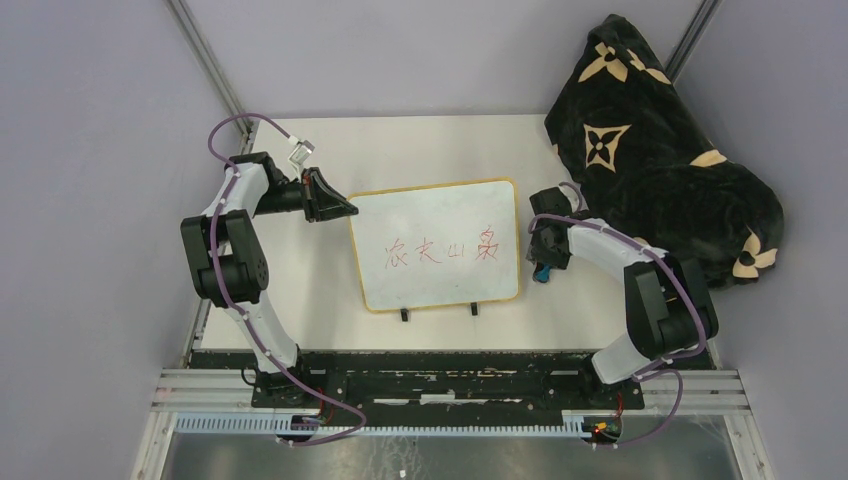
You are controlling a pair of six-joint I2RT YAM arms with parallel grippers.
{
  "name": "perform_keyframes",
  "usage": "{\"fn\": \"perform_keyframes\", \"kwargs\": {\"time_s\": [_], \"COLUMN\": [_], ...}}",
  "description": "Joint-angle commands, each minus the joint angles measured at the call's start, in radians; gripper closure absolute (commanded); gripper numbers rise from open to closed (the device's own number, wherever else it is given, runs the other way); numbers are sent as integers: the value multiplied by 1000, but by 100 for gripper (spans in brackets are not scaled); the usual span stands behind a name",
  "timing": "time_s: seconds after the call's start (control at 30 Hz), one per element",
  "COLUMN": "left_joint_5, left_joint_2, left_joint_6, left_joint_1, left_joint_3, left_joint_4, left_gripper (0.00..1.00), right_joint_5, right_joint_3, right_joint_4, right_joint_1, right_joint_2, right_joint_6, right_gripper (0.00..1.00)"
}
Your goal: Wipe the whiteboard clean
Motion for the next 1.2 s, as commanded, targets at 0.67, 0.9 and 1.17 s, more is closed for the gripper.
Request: {"fn": "perform_keyframes", "kwargs": {"time_s": [0.67, 0.9, 1.17], "left_joint_5": [-101, -107, -111], "left_joint_2": [23, 14, 3], "left_joint_6": [19, 13, -3], "left_joint_1": [-8, -9, -15], "left_joint_3": [-6, -8, 2], "left_joint_4": [29, 29, 29], "left_gripper": [97, 97, 97], "right_joint_5": [42, 100, -25], "right_joint_3": [-5, -15, -3], "right_joint_4": [-5, -96, -112], "right_joint_1": [-6, -6, 17], "right_joint_2": [-23, -262, -613], "right_joint_6": [22, -2, -143], "right_gripper": [90, 98, 99]}}
